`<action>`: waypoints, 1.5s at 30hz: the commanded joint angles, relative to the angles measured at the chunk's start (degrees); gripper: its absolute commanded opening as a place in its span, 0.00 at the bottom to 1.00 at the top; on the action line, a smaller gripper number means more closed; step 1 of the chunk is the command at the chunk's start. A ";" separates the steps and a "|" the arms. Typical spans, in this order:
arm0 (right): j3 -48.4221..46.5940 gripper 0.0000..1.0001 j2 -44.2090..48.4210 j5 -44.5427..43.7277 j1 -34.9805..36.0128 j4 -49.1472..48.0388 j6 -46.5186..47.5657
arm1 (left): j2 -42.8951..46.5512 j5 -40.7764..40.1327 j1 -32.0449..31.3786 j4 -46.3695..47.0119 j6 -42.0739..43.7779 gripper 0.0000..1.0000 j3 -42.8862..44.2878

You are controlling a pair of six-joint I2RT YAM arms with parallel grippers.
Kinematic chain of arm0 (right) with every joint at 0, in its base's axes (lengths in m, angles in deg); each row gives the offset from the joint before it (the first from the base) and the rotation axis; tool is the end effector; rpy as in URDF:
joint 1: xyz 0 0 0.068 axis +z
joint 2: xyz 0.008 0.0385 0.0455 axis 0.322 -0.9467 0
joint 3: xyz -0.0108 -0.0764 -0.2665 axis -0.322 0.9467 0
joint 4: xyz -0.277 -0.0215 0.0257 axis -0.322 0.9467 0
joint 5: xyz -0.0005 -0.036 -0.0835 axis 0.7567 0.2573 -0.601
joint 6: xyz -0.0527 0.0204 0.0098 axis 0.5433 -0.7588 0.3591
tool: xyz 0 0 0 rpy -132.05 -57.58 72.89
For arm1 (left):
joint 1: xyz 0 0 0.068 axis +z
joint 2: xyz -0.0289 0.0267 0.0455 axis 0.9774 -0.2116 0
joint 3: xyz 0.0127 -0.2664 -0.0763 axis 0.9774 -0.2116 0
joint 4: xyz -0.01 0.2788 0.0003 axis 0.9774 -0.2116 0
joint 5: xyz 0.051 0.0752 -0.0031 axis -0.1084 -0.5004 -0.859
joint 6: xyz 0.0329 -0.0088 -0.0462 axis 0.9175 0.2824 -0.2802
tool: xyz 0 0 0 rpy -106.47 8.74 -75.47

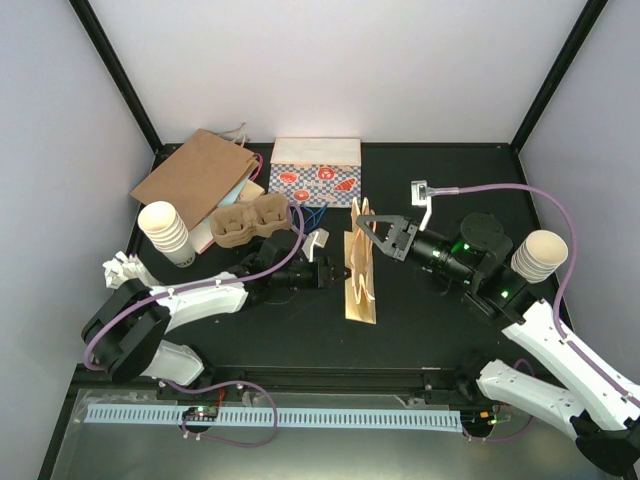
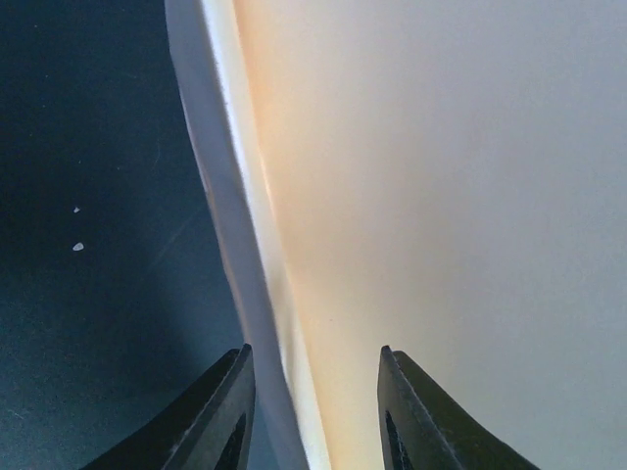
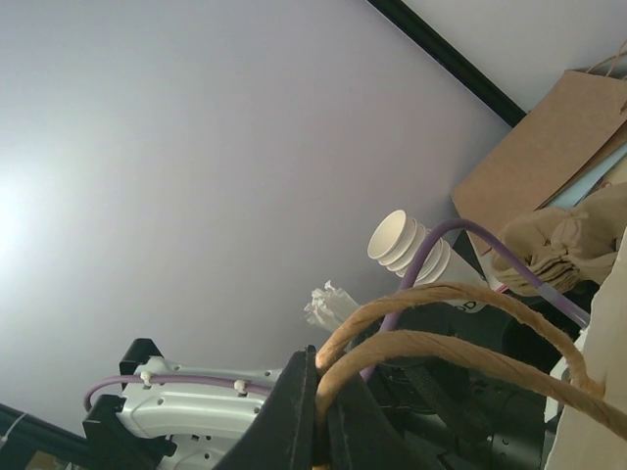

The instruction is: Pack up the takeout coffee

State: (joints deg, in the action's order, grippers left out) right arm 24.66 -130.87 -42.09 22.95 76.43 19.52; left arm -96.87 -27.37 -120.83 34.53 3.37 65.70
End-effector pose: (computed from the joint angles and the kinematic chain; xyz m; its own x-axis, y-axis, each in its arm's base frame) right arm 0.1460 0.1498 0.4045 -0.7271 0.3827 -0.5700 -0.5143 0.2462 0.8215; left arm 0.2082 -0.2219 0.1883 -0.9217 -0.0652 -0.3824 0.3129 0.4575 -0.8323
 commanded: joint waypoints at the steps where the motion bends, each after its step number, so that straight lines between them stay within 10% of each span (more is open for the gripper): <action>1: 0.47 0.01 0.21 1.02 -0.17 -2.46 0.00 | -0.56 1.27 0.50 2.03 -0.32 0.34 2.21; 9: 0.26 0.01 0.37 1.20 -0.17 -2.23 0.04 | -2.77 1.08 0.77 1.16 -0.50 0.24 3.08; 13: 0.12 0.01 0.69 1.07 -0.22 -1.99 0.09 | -3.73 1.54 0.98 1.33 -0.20 0.02 3.37; 45: -17.37 0.01 6.55 -18.88 -0.23 19.49 10.82 | -3.64 2.93 4.78 2.36 3.03 0.02 -4.12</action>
State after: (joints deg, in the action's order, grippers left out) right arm 11.28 -125.75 -56.31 22.95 96.34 27.37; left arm -100.26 -24.39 -116.98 38.02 4.38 63.34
